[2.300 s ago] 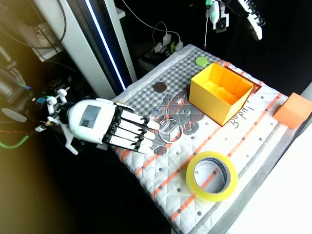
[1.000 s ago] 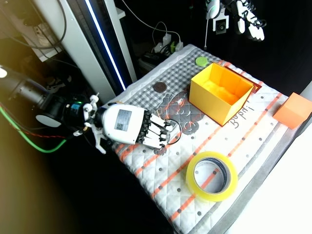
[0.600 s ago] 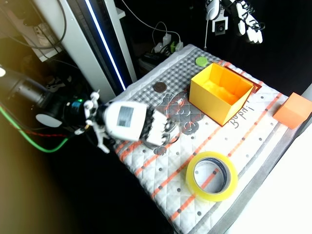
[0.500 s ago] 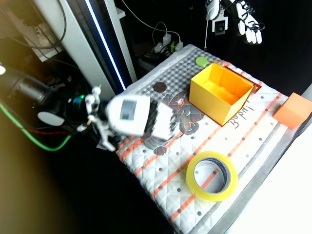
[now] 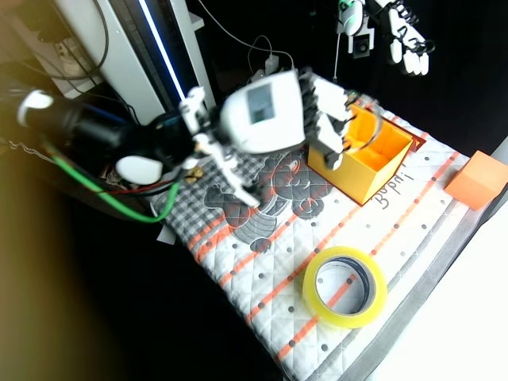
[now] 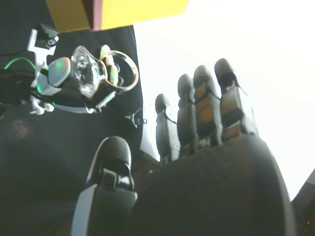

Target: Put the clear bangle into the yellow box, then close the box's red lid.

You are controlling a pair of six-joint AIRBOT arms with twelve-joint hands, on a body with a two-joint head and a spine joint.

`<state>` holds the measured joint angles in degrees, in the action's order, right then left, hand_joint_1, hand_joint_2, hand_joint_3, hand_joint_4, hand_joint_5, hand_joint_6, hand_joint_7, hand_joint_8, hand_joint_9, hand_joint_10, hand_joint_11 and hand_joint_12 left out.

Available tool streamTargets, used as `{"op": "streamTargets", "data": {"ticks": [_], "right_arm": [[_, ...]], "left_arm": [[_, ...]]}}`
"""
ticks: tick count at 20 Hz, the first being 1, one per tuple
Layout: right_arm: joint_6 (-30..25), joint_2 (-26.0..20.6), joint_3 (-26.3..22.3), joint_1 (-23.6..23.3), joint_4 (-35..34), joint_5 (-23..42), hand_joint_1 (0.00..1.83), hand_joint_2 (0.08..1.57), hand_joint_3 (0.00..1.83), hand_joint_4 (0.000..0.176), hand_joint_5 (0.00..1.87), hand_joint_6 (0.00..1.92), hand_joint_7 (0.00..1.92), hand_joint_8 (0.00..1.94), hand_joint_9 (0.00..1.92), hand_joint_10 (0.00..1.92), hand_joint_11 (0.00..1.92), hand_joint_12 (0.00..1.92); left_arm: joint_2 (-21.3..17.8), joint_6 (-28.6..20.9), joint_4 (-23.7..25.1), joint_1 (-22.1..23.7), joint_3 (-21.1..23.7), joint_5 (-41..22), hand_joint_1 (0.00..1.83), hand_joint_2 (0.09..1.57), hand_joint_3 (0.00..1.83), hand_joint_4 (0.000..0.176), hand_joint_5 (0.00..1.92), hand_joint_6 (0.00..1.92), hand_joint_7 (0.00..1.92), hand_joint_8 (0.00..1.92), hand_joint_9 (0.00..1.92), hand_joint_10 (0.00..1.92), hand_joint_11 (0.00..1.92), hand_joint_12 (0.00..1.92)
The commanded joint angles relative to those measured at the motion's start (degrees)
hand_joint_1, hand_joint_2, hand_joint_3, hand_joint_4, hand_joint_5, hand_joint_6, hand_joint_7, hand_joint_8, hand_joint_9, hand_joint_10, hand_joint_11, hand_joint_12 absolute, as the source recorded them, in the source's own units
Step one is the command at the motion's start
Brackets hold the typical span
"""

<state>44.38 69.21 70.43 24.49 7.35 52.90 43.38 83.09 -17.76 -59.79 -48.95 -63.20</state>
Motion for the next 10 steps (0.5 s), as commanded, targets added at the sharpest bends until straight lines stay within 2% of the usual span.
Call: {"op": "streamTargets", "data": {"ticks": [1, 3, 5, 6, 7, 8, 9, 10], "right_arm": [[-1.1, 0.4, 0.42, -1.27, -1.2, 7.4, 1.27, 1.08, 0.0, 0.0, 0.92, 0.96, 1.22, 0.69, 1.41, 0.0, 1.37, 0.28], [-1.54, 2.8, 1.55, -2.08, -1.19, 6.0, 1.26, 1.08, 0.0, 0.0, 0.92, 0.99, 1.22, 0.67, 1.38, 0.0, 1.36, 0.23], [-1.56, 4.01, 2.07, -2.31, -1.21, 4.83, 1.25, 1.09, 0.0, 0.0, 0.92, 0.99, 1.17, 0.76, 1.35, 0.0, 1.29, 0.23], [-1.56, 4.59, 2.29, -2.33, -1.21, 4.27, 1.25, 1.1, 0.0, 0.0, 0.92, 0.95, 1.15, 0.83, 1.37, 0.0, 1.25, 0.37], [-1.56, 4.74, 2.34, -2.33, -1.21, 4.05, 1.24, 1.1, 0.01, 0.0, 0.94, 0.91, 1.1, 0.92, 1.32, 0.02, 1.01, 0.82], [-1.56, 4.78, 2.36, -2.33, -1.28, 3.82, 1.23, 1.11, 0.0, 0.0, 0.95, 0.93, 1.06, 0.96, 1.28, 0.01, 0.84, 1.1], [-1.56, 4.78, 2.35, -2.33, -1.36, 3.77, 1.21, 1.13, 0.0, 0.019, 0.96, 0.96, 0.95, 1.09, 1.18, 0.01, 0.69, 1.31], [-1.56, 4.78, 2.34, -2.33, -1.38, 3.74, 1.06, 1.13, 0.0, 0.088, 0.94, 1.03, 0.93, 0.75, 0.95, 0.82, 0.7, 1.68]], "left_arm": [[0.23, -0.3, 0.6, 0.98, -0.4, -5.72, 0.0, 1.3, 0.0, 0.133, 0.41, 0.01, 0.32, 0.0, 0.26, 0.0, 0.0, 0.45], [0.79, -0.29, 1.06, 2.2, -0.99, -4.4, 0.0, 1.3, 0.0, 0.132, 0.4, 0.0, 0.33, 0.0, 0.26, 0.0, 0.0, 0.45], [1.38, -0.29, 1.57, 3.37, -1.52, -3.34, 0.0, 1.32, 0.0, 0.125, 0.39, 0.0, 0.28, 0.0, 0.23, 0.0, 0.0, 0.38], [1.75, -0.29, 1.94, 4.02, -1.79, -2.88, 0.0, 1.32, 0.0, 0.13, 0.37, 0.0, 0.22, 0.0, 0.2, 0.0, 0.0, 0.38], [1.87, -0.29, 2.11, 4.31, -1.86, -2.77, 0.0, 1.33, 0.0, 0.138, 0.3, 0.0, 0.18, 0.0, 0.17, 0.0, 0.0, 0.36], [1.93, -0.29, 2.22, 4.57, -1.87, -2.74, 0.0, 1.33, 0.0, 0.15, 0.26, 0.0, 0.16, 0.0, 0.15, 0.0, 0.0, 0.32], [1.93, -0.29, 2.23, 4.63, -1.86, -2.79, 0.0, 1.33, 0.0, 0.149, 0.24, 0.0, 0.15, 0.0, 0.14, 0.0, 0.0, 0.29], [1.93, -0.29, 2.22, 4.63, -1.84, -2.89, 0.01, 1.33, 0.0, 0.158, 0.22, 0.0, 0.14, 0.0, 0.14, 0.0, 0.0, 0.29]]}}
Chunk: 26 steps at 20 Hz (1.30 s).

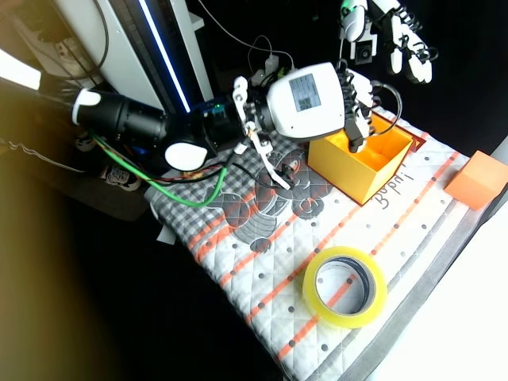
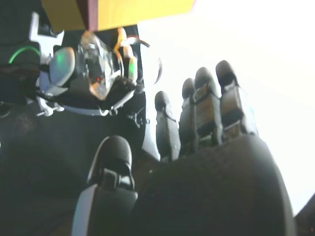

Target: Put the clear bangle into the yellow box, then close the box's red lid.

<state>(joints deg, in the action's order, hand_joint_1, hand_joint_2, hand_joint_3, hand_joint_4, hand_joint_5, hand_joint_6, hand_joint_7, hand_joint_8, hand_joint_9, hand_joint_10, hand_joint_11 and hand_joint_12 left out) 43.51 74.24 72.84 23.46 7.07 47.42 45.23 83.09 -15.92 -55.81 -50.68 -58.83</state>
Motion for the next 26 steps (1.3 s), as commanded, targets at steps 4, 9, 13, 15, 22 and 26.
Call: {"op": "streamTargets", "data": {"ticks": [4, 9, 13, 15, 22, 26], "right_arm": [[-0.68, -0.25, -0.06, -1.31, -1.13, 9.02, 0.55, 1.1, 0.0, 0.005, 0.54, 0.01, 0.53, 0.02, 0.5, 0.24, 0.17, 1.48], [-0.42, -0.26, 0.15, -1.3, -2.13, 8.11, 0.37, 1.13, 0.0, 0.004, 0.41, 0.0, 0.44, 0.01, 0.48, 0.03, 0.0, 1.35], [-0.42, -1.89, -0.75, -1.28, -2.58, 8.58, 0.28, 1.13, 0.0, 0.005, 0.37, 0.0, 0.44, 0.0, 0.49, 0.01, 0.01, 1.5], [-0.42, -4.58, -1.61, 0.02, -4.25, 10.94, 0.3, 1.12, 0.0, 0.0, 0.4, 0.0, 0.44, 0.0, 0.47, 0.01, 0.02, 1.63], [1.41, -13.02, -6.63, 8.77, -12.86, 24.35, 0.31, 1.24, 0.0, 0.001, 0.48, 0.0, 0.54, 0.0, 0.55, 0.04, 0.06, 1.46], [1.42, -13.13, -6.9, 10.64, -14.81, 25.91, 0.29, 1.22, 0.0, 0.0, 0.46, 0.0, 0.4, 0.0, 0.33, 0.01, 0.0, 1.03]], "left_arm": [[0.05, -0.3, 0.36, 0.66, -0.08, -7.23, 0.02, 1.32, 0.0, 0.159, 0.25, 0.0, 0.17, 0.0, 0.18, 0.0, 0.0, 0.5], [-0.26, -0.3, 0.34, 0.72, 0.2, -7.27, 0.02, 1.32, 0.0, 0.148, 0.35, 0.01, 0.22, 0.0, 0.23, 0.0, 0.0, 0.69], [-2.32, -0.3, 1.03, 0.37, 1.82, -7.11, 0.0, 1.31, 0.0, 0.142, 0.4, 0.01, 0.28, 0.01, 0.24, 0.0, 0.0, 0.64], [-4.59, -0.39, 3.21, -0.33, 3.65, -6.63, 0.06, 1.31, 0.0, 0.174, 0.35, 0.0, 0.29, 0.0, 0.24, 0.0, 0.0, 0.56], [-6.97, -14.75, 18.56, -4.07, 6.87, 2.31, 0.05, 1.4, 0.01, 0.0, 0.25, 0.0, 0.35, 0.0, 0.31, 0.0, 0.02, 0.64], [-5.03, -21.11, 21.8, -6.49, 6.99, 1.95, 0.1, 1.42, 0.01, 0.0, 0.25, 0.01, 0.3, 0.0, 0.29, 0.0, 0.05, 0.56]]}}
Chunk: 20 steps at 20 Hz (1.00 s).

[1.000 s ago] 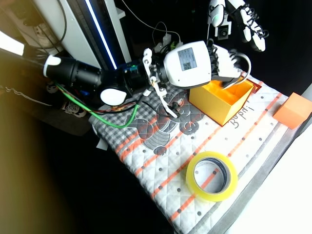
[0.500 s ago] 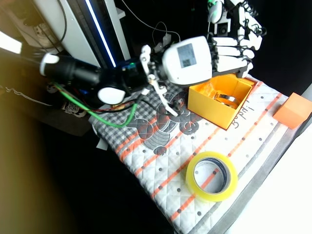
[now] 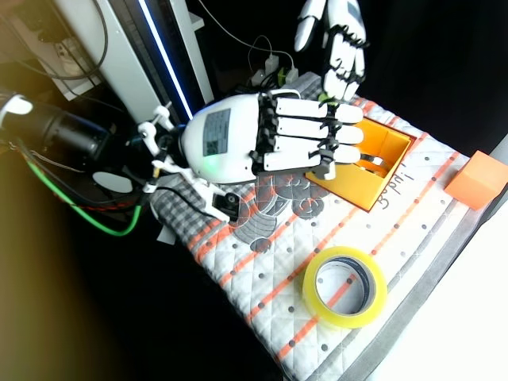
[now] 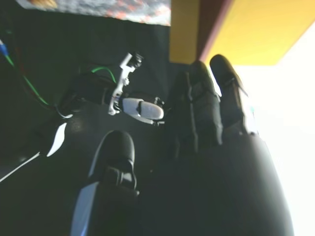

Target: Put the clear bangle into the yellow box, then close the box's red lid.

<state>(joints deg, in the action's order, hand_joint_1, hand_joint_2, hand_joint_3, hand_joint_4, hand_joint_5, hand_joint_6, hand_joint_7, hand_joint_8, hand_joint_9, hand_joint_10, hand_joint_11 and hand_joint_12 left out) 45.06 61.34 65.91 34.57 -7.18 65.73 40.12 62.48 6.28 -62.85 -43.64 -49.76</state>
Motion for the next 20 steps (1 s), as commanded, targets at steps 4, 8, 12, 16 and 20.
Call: {"op": "streamTargets", "data": {"ticks": [4, 8, 12, 16, 20], "right_arm": [[-0.13, -0.52, -0.28, 0.56, -1.43, 8.0, 0.3, 1.26, 0.0, 0.006, 0.48, 0.0, 0.4, 0.0, 0.37, 0.0, 0.0, 1.15], [-0.13, -1.17, -0.7, 1.57, -2.15, 8.27, 0.32, 1.28, 0.0, 0.021, 0.48, 0.0, 0.37, 0.0, 0.3, 0.0, 0.0, 0.81], [-0.13, -1.43, -0.94, 2.68, -2.9, 8.63, 0.33, 1.3, 0.0, 0.0, 0.47, 0.0, 0.41, 0.0, 0.34, 0.01, 0.08, 1.0], [-0.13, -1.42, -0.98, 3.39, -3.43, 8.77, 0.29, 1.29, 0.0, 0.008, 0.49, 0.0, 0.39, 0.0, 0.34, 0.01, 0.0, 0.98], [-0.13, -1.46, -1.0, 3.79, -3.45, 8.77, 0.27, 1.32, 0.0, 0.004, 0.49, 0.0, 0.42, 0.01, 0.35, 0.01, 0.0, 0.82]], "left_arm": [[4.3, -0.92, -1.37, -0.02, -2.22, -3.76, 0.0, 1.47, 0.0, 0.0, 0.14, 0.0, 0.17, 0.0, 0.2, 0.0, 0.01, 0.5], [8.27, -0.91, -3.86, 0.75, -5.65, 0.7, 0.02, 1.45, 0.0, 0.0, 0.07, 0.0, 0.06, 0.0, 0.06, 0.01, 0.0, 0.32], [8.64, -0.15, -6.76, 0.64, -7.22, 2.29, 0.02, 1.44, 0.0, 0.0, 0.05, 0.01, 0.04, 0.01, 0.03, 0.01, 0.03, 0.13], [6.72, 7.41, -11.72, 0.61, -5.92, 0.79, 0.11, 1.41, 0.0, 0.0, 0.0, 0.0, 0.0, 0.0, 0.0, 0.0, 0.0, 0.0], [5.29, 8.29, -14.4, 0.53, -6.07, -2.13, 0.08, 1.41, 0.0, 0.0, 0.0, 0.0, 0.0, 0.0, 0.0, 0.0, 0.0, 0.0]]}}
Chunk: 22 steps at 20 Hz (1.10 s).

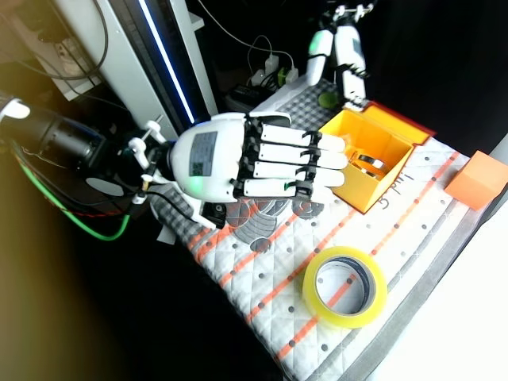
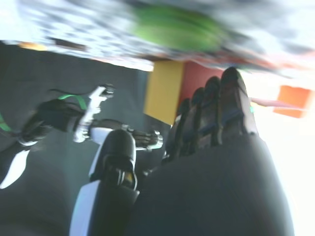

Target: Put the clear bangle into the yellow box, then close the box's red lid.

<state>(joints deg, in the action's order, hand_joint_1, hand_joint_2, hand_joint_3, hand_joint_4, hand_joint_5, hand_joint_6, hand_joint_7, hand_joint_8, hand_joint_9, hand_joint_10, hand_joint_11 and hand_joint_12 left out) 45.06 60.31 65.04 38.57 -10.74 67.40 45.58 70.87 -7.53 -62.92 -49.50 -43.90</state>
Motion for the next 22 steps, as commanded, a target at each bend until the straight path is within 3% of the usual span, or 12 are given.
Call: {"op": "streamTargets", "data": {"ticks": [1, 3, 4, 5, 11, 12, 15, 17, 19, 22], "right_arm": [[-0.13, -0.42, -0.12, -0.13, 0.11, 7.11, 0.28, 1.32, 0.0, 0.007, 0.5, 0.0, 0.41, 0.0, 0.34, 0.0, 0.0, 0.79], [-0.13, -0.34, -0.12, 0.02, -0.06, 7.11, 0.31, 1.33, 0.0, 0.013, 0.52, 0.0, 0.4, 0.0, 0.33, 0.0, 0.0, 0.79], [-0.13, -0.33, -0.12, 0.09, -0.15, 7.11, 0.31, 1.33, 0.0, 0.006, 0.52, 0.0, 0.4, 0.0, 0.34, 0.01, 0.0, 0.8], [-0.13, -0.36, -0.12, 0.17, -0.27, 7.11, 0.29, 1.34, 0.0, 0.003, 0.52, 0.0, 0.41, 0.0, 0.35, 0.01, 0.0, 0.9], [-0.13, -0.45, -0.26, 0.39, -0.52, 7.11, 0.28, 1.35, 0.0, 0.008, 0.52, 0.0, 0.42, 0.01, 0.31, 0.01, 0.0, 0.68], [-0.13, -0.47, -0.27, 0.43, -0.59, 7.11, 0.27, 1.36, 0.0, 0.0, 0.52, 0.0, 0.42, 0.01, 0.32, 0.01, 0.0, 0.68], [-0.13, -0.57, -0.33, 0.93, -0.87, 7.68, 0.26, 1.37, 0.0, 0.0, 0.51, 0.0, 0.48, 0.01, 0.37, 0.01, 0.0, 0.77], [-0.13, -0.97, -0.65, 1.52, -1.3, 9.01, 0.25, 1.36, 0.0, 0.01, 0.51, 0.0, 0.43, 0.0, 0.32, 0.0, 0.0, 0.68], [-0.13, -2.37, -1.56, 2.2, -1.44, 10.12, 0.18, 1.34, 0.0, 0.01, 0.49, 0.0, 0.48, 0.01, 0.32, 0.0, 0.0, 0.6], [-0.13, -3.28, -2.26, 3.18, -1.87, 11.7, 0.16, 1.34, 0.0, 0.017, 0.48, 0.0, 0.52, 0.01, 0.34, 0.01, 0.0, 0.59]], "left_arm": [[-0.71, 0.47, -1.27, 0.55, -0.03, -8.9, 0.09, 1.41, 0.0, 0.0, 0.0, 0.0, 0.0, 0.0, 0.0, 0.0, 0.0, 0.0], [-1.53, 2.04, -3.14, 0.5, 0.19, -11.16, 0.01, 1.42, 0.0, 0.0, 0.0, 0.0, 0.0, 0.0, 0.0, 0.0, 0.0, 0.0], [-1.54, 2.04, -3.56, 0.5, -0.03, -11.67, 0.09, 1.41, 0.0, 0.0, 0.0, 0.0, 0.0, 0.0, 0.0, 0.0, 0.0, 0.0], [-1.52, 2.04, -4.1, 0.5, -0.32, -12.35, 0.03, 1.42, 0.0, 0.0, 0.0, 0.0, 0.0, 0.0, 0.0, 0.0, 0.0, 0.0], [-1.53, 2.22, -6.31, 2.42, -1.6, -16.98, 0.0, 1.41, 0.0, 0.0, 0.0, 0.0, 0.0, 0.0, 0.0, 0.0, 0.0, 0.0], [-1.26, 2.22, -5.05, 4.3, -2.01, -16.56, 0.0, 1.41, 0.0, 0.0, 0.0, 0.0, 0.0, 0.0, 0.0, 0.0, 0.0, 0.0], [-0.11, 2.22, -0.13, 9.81, -2.67, -13.83, 0.0, 1.4, 0.0, 0.0, 0.0, 0.0, 0.0, 0.0, 0.0, 0.0, 0.0, 0.0], [1.55, 2.07, 5.72, 13.65, -2.41, -11.28, 0.0, 1.36, 0.0, 0.0, 0.0, 0.0, 0.0, 0.0, 0.0, 0.0, 0.0, 0.0], [4.68, -3.9, 14.46, 16.96, -2.94, -7.07, 0.0, 1.38, 0.0, 0.0, 0.0, 0.0, 0.0, 0.0, 0.0, 0.0, 0.0, 0.0], [7.4, -12.06, 21.52, 17.37, -4.4, -2.78, 0.0, 1.39, 0.0, 0.0, 0.0, 0.0, 0.0, 0.0, 0.0, 0.0, 0.0, 0.0]]}}
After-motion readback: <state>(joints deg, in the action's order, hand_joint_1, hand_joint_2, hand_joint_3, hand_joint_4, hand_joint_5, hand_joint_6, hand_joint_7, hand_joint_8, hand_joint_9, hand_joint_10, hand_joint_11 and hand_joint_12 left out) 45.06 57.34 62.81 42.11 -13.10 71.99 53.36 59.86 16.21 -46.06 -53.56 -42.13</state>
